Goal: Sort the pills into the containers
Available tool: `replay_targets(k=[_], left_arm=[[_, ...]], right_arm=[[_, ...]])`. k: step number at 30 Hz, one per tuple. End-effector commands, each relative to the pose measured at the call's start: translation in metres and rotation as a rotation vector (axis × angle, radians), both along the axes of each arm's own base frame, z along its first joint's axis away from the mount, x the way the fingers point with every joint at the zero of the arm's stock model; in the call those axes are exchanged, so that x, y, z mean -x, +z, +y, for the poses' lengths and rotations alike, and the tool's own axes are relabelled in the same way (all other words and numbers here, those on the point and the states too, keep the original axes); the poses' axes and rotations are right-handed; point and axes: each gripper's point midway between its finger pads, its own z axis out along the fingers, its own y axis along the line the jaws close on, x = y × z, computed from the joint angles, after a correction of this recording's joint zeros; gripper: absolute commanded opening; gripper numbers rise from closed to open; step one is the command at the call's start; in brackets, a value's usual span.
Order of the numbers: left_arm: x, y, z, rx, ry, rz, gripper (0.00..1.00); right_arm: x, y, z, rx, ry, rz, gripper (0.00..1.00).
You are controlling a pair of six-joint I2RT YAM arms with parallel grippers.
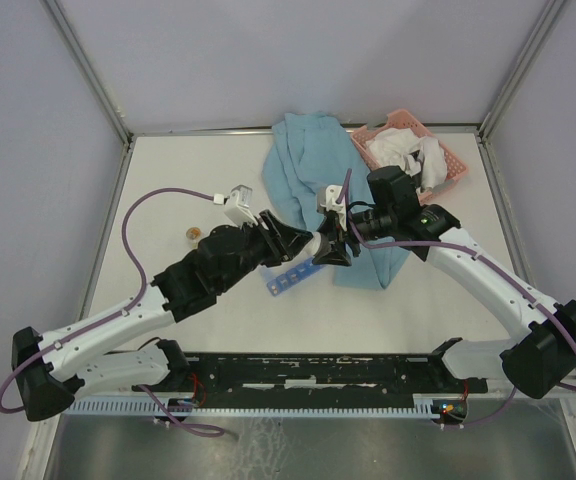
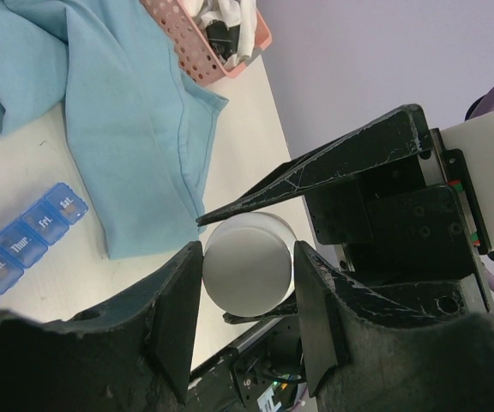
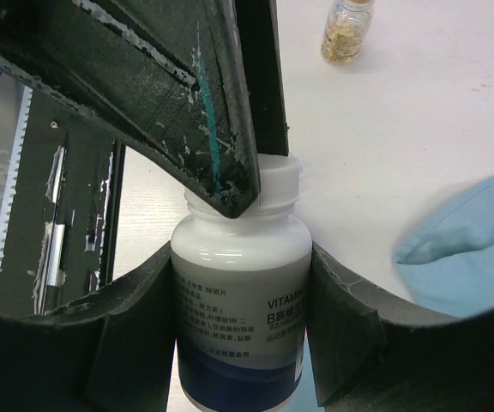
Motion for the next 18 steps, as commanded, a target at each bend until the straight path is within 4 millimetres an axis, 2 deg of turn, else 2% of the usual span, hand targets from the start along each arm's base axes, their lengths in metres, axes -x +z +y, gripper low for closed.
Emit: replay_targets(k=[1,11,16,18], left_arm=[[0.003,0.026,-0.008,0.052,-0.034,-0.036,0.52],[0.012,0.019,-0.014,-0.028,-0.133,-0.113,0.38],[0.029,0.016,-0.018,-0.102,-0.291,-0.280,0.36],[0.036,0.016,-0.016,-0.130,-0.349,-0.361,0.31]], right_arm=[[-0.004,0.020,0.002,-0.039,-0.006,-0.049,0.11],[0.000,0.022,0.004,-0.054,0.011,-0.025,0.11],[0.008,0.029,0.007,-0.088,0.041,0.012,0.11],[0.011,0.032,0.008,-0.107,0.057,0.032,0.11]])
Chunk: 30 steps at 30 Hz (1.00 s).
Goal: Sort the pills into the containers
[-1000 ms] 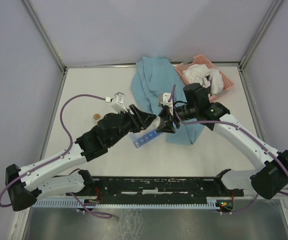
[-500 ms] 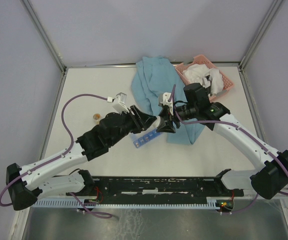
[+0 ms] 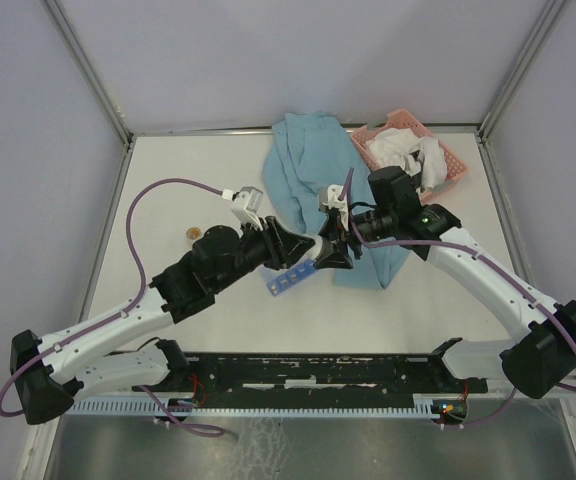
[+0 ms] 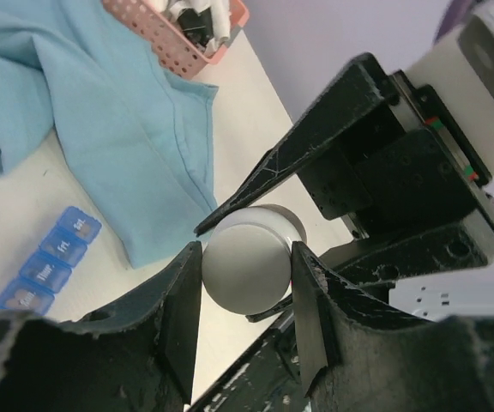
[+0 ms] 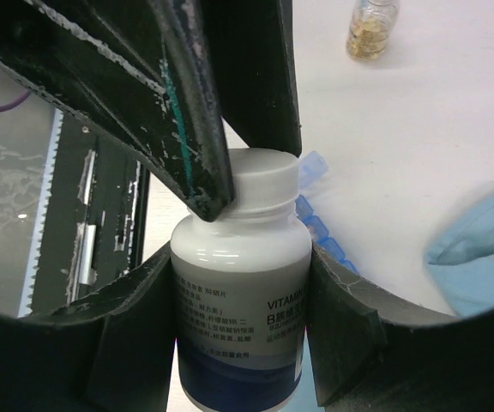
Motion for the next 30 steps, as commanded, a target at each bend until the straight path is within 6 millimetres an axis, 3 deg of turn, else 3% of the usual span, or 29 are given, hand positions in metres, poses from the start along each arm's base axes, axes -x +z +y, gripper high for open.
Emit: replay_targets(k=[1,6,12,22,24,28,30], left_arm=[[0.029,0.016,-0.008,-0.050,-0.242,-0.252,0.29],[0.040,0.013,-0.005,-0.099,-0.388,-0.378,0.27],[0.050,0.022,-0.007,-0.026,-0.559,-0.421,0.27],[0.057,0.037,-0.004,0.021,-0.639,-0.513,0.32],[0.051,0.042,-0.003,0.034,-0.596,-0.493,0.40],[0.037,0.059,0.002,0.088,-0.468,-0.430,0.71],[0.033,0.067,0.007,0.117,-0.412,-0.409,0.81]], right_arm=[[0.005,0.035,0.011,-0.117,0.053,-0.019,0.11],[0.016,0.045,0.015,-0.178,0.103,0.063,0.11],[0.029,0.056,0.020,-0.261,0.173,0.147,0.11],[0.034,0.069,0.017,-0.283,0.176,0.119,0.10],[0.033,0.066,0.015,-0.265,0.162,0.099,0.10],[0.028,0.060,0.012,-0.231,0.137,0.058,0.09],[0.025,0.057,0.012,-0.221,0.129,0.041,0.09]])
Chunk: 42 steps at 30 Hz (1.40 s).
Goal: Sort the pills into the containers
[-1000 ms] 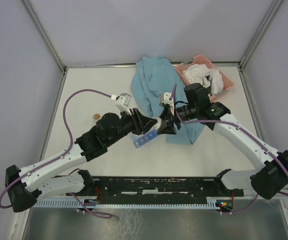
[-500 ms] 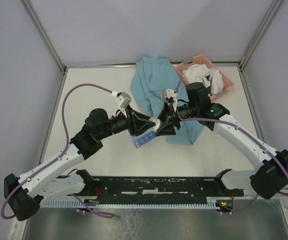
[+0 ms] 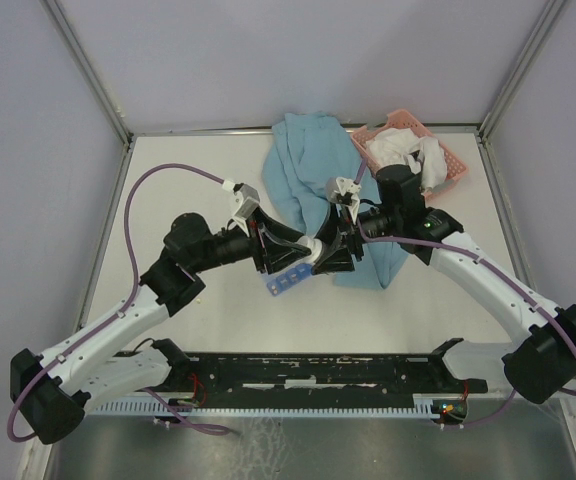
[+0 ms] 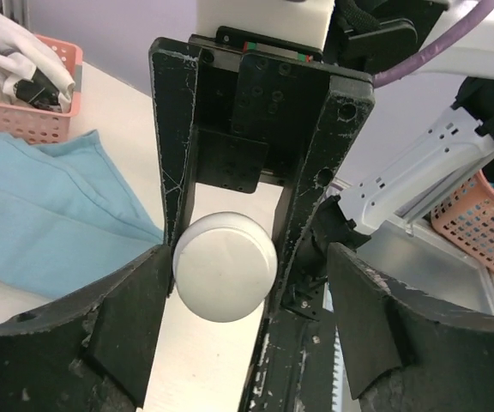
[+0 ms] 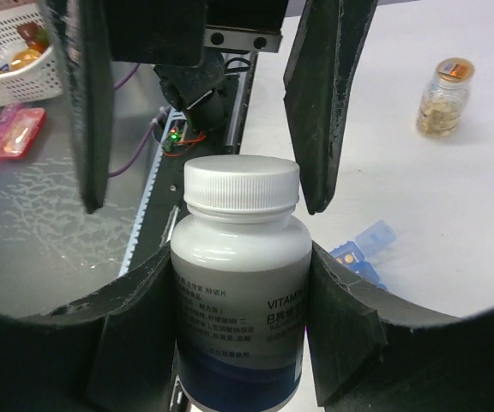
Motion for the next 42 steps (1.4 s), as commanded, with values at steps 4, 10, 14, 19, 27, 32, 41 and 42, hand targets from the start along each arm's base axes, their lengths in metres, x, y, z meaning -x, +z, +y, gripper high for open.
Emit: replay_targets(k=[4,10,14,19,27,32,41,42], left_arm=[[-0.009,0.031,0.016,0.129,0.148,0.104,0.99],[-0.023,0.026,0.038,0.171,0.316,0.225,0.99],[-0.033,0.026,0.050,0.246,0.462,0.390,0.99],[-0.034,0.021,0.038,0.216,0.599,0.481,0.99],[-0.039,0.015,0.008,0.130,0.673,0.517,0.99],[-0.047,0.009,0.021,0.121,0.763,0.510,0.99],[-0.040,0.008,0.004,0.124,0.682,0.541,0.86],[-0.040,0.008,0.002,0.122,0.678,0.545,0.86]], right_arm=[[-0.010,0.015,0.001,-0.017,-0.017,-0.152,0.09],[-0.015,0.010,-0.002,0.008,-0.043,-0.194,0.09],[-0.023,0.004,-0.006,0.047,-0.077,-0.238,0.09],[-0.033,-0.003,-0.008,0.085,-0.111,-0.275,0.09],[-0.037,-0.006,-0.010,0.104,-0.131,-0.298,0.09],[-0.036,-0.002,-0.012,0.097,-0.133,-0.311,0.09],[-0.036,0.000,-0.012,0.095,-0.138,-0.314,0.09],[-0.036,0.000,-0.012,0.096,-0.139,-0.314,0.09]])
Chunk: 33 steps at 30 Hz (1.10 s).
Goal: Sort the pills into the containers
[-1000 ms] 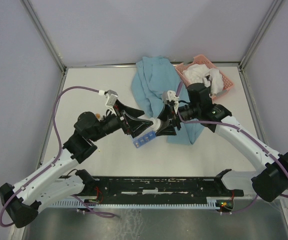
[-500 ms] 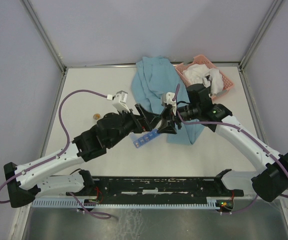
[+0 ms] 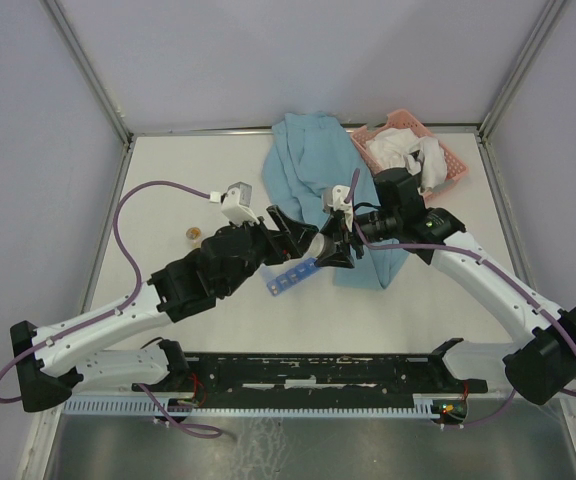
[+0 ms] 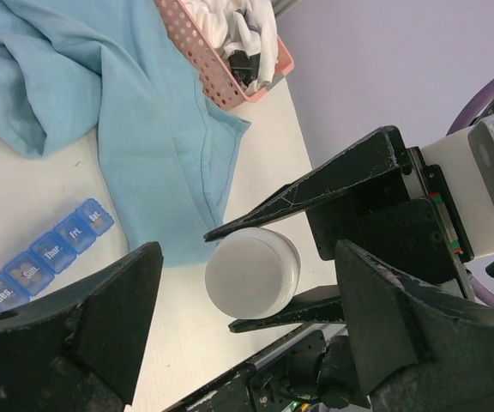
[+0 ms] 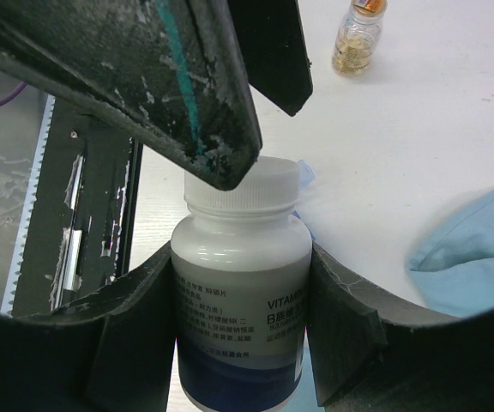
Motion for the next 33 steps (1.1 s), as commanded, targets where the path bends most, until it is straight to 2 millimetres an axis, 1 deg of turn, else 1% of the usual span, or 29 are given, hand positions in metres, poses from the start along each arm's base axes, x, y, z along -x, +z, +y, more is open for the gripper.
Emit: replay_targets(k=[1,7,9,14,17,20,23,26,29,33], left_arm=[[0.001,0.025,-0.011,0.097,-0.012,-0.001,0.84],[0.002,0.018,-0.017,0.091,-0.031,0.020,0.78],[0.001,0.014,-0.018,0.081,-0.029,0.027,0.72],[0.002,0.012,-0.019,0.077,-0.033,0.030,0.63],[0.003,0.011,-0.020,0.075,-0.045,0.032,0.55],[0.004,0.010,-0.021,0.070,-0.057,0.031,0.50],[0.007,0.007,-0.022,0.055,-0.075,0.025,0.43],[0.010,0.005,-0.023,0.036,-0.113,-0.001,0.34],[0.017,0.004,-0.028,0.006,-0.195,-0.077,0.31],[0.025,-0.001,-0.030,-0.033,-0.293,-0.179,0.29]], right_arm=[[-0.003,0.031,0.002,-0.051,0.002,-0.095,0.09],[-0.004,0.030,0.002,-0.049,0.000,-0.092,0.09],[-0.004,0.031,0.002,-0.049,-0.003,-0.096,0.09],[-0.004,0.031,0.002,-0.049,-0.004,-0.096,0.09],[-0.004,0.031,0.002,-0.049,-0.005,-0.094,0.09],[-0.004,0.031,0.002,-0.050,-0.005,-0.094,0.09],[-0.003,0.031,0.003,-0.053,0.000,-0.083,0.09],[-0.001,0.032,0.005,-0.062,0.012,-0.063,0.09],[0.003,0.033,0.007,-0.076,0.035,-0.034,0.09],[0.009,0.035,0.011,-0.102,0.061,0.017,0.09]])
